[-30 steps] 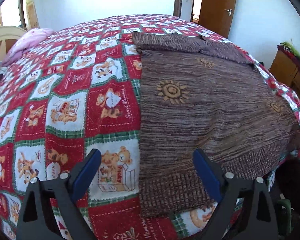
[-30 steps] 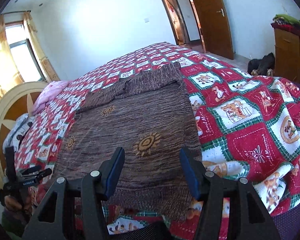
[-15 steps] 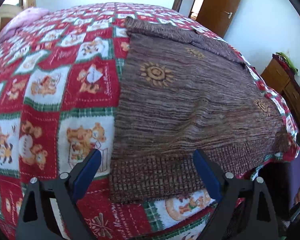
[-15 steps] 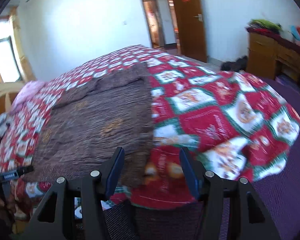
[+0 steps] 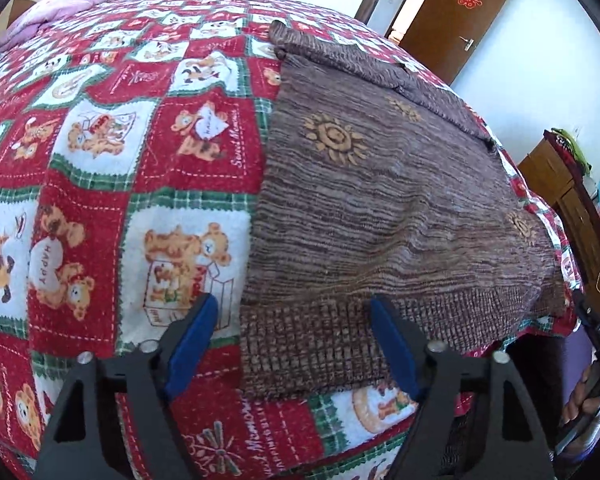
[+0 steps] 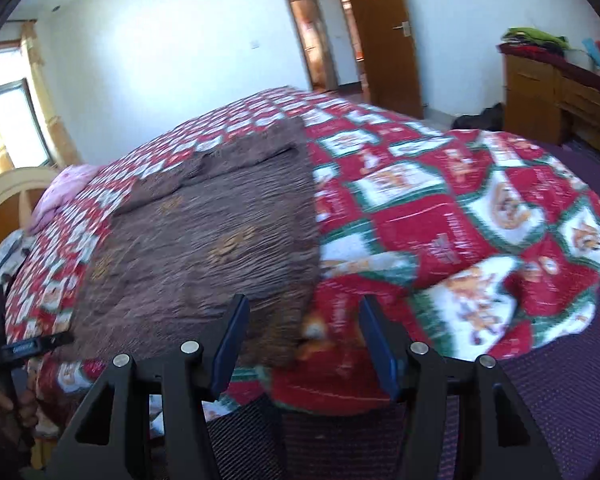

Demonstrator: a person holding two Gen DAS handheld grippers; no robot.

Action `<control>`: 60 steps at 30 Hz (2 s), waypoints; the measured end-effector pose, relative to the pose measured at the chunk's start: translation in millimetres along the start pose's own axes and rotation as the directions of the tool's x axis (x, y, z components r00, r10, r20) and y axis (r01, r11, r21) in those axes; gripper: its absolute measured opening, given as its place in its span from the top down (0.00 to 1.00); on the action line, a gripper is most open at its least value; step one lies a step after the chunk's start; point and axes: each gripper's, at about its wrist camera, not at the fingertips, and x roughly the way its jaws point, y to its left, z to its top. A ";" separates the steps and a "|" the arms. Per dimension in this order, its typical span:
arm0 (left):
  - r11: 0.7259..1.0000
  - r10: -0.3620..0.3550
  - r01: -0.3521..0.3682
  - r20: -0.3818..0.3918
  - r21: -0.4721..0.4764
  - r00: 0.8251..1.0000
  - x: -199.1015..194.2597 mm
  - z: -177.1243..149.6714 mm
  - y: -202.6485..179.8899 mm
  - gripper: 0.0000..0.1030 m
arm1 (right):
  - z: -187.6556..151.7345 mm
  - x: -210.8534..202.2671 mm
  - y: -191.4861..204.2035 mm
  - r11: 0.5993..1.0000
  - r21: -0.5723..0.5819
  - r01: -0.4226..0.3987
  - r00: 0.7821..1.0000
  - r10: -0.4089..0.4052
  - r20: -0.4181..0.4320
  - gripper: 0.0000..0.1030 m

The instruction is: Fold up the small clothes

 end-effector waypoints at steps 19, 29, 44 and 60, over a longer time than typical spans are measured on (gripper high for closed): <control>0.988 -0.155 0.155 0.011 0.011 0.988 -11.4 5.9 -3.8 0.88 | 12.6 14.1 -5.3 0.997 0.010 -0.081 0.987 0.082 -0.140 0.96; 0.963 -0.270 0.271 0.045 -0.002 0.962 -31.8 69.5 -4.4 0.88 | 82.4 16.1 -17.9 0.919 0.226 -0.323 0.937 0.345 -0.063 0.96; 0.984 -0.177 0.177 -0.013 0.024 0.984 33.1 165.2 -29.1 0.88 | 126.9 51.8 -24.9 0.984 0.103 -0.147 0.983 0.157 -0.098 0.96; 0.990 -0.051 0.056 -0.046 0.131 0.998 68.9 188.2 -29.4 0.77 | 82.9 63.6 3.6 0.982 0.007 -0.188 0.909 0.177 -0.377 0.51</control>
